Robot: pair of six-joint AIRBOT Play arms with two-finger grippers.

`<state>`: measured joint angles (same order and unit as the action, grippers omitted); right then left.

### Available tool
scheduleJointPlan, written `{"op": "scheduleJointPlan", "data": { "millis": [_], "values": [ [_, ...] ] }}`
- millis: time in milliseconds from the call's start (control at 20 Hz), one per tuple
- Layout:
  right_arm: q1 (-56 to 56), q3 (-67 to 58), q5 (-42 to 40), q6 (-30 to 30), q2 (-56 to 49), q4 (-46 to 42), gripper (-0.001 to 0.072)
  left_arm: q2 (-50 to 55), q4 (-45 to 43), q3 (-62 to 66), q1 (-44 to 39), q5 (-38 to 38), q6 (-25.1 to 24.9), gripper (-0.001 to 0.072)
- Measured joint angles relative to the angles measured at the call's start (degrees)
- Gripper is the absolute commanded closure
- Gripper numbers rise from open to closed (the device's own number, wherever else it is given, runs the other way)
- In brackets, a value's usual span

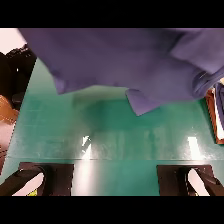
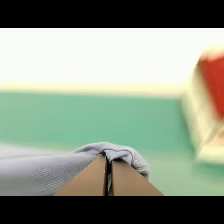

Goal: Fold the shirts.

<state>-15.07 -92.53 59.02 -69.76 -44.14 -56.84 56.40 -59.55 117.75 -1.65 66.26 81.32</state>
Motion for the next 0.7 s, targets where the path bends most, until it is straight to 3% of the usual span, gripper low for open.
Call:
{"op": "scheduleJointPlan", "data": {
  "millis": [350,550,700],
  "values": [
    [0.0,-16.9,1.0,-1.6,2.3,-8.4,0.0698,-8.4,1.8,5.0,0.0,-11.2,1.3,0.0681],
    [0.5,-23.1,8.9,-3.1,-4.7,-10.1,0.0698,-7.9,1.7,-1.6,0.0,-10.0,2.4,0.0681],
    [3.2,-20.7,14.1,-4.1,-11.6,-10.5,0.0699,-3.5,0.9,-8.4,0.0,-5.6,3.3,0.068]
  ]
}}
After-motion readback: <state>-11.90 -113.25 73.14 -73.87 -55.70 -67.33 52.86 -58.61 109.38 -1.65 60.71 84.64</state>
